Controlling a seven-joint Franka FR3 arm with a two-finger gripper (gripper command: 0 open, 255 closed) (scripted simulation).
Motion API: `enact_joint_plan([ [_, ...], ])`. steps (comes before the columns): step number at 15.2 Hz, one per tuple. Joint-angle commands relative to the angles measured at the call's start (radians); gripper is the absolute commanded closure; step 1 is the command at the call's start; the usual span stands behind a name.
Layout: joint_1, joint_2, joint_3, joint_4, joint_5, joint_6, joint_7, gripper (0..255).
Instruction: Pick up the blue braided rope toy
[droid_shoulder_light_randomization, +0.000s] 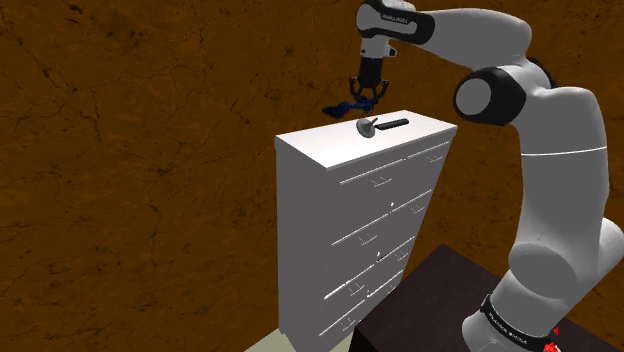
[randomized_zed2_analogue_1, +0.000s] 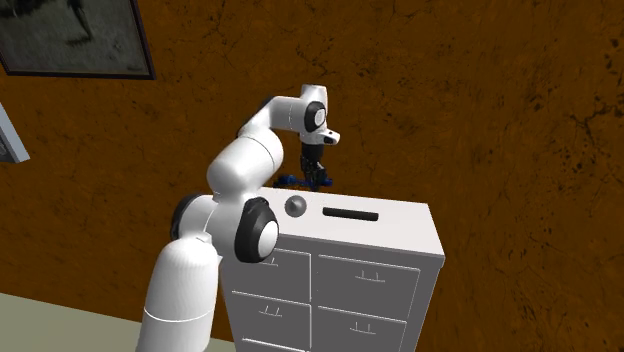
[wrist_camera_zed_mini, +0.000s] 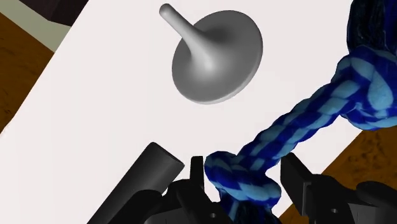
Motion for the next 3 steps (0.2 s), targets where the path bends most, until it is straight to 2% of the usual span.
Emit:
enact_joint_plan([
  [1,-0.002,0.032,0.0,0.083,0.001,-0.051,0.001,255],
  [3,-0.002,0.035,0.001,0.089,0.001,-0.054,0.001,255],
])
